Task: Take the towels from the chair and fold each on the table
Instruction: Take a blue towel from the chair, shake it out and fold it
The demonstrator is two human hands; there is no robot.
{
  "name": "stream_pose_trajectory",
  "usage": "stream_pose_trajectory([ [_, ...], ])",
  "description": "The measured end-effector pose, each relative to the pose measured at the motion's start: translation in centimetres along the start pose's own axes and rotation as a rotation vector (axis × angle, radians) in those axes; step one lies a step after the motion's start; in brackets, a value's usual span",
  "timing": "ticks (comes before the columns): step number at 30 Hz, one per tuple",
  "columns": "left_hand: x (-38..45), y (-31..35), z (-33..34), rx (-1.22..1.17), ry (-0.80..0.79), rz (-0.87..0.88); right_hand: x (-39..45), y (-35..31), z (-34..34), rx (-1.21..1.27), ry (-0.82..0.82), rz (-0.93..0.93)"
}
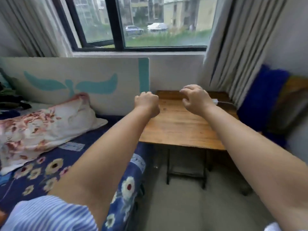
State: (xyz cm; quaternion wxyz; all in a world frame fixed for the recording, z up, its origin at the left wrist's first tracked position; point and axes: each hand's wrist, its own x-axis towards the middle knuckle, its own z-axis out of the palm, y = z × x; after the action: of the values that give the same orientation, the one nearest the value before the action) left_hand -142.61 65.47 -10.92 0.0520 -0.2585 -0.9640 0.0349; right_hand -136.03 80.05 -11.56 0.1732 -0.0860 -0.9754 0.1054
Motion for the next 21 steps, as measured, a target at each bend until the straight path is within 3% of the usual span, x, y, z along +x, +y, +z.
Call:
stream_pose_trajectory([
  [4,6.9,12.7,0.4,-0.038,0.004,0.180,0.1,13.2,-2.3,-0.087,-0.032,0.174],
  [11,16.6,30.0,1.0,-0.116,-0.007,0.353,0.9,30.8,-5.7,-0.161,-0.088,0.305],
  [21,29.1,42.4,4.0,-0.136,-0.093,0.495,5.3,49.6,-6.3,-0.128,-0.121,0.505],
])
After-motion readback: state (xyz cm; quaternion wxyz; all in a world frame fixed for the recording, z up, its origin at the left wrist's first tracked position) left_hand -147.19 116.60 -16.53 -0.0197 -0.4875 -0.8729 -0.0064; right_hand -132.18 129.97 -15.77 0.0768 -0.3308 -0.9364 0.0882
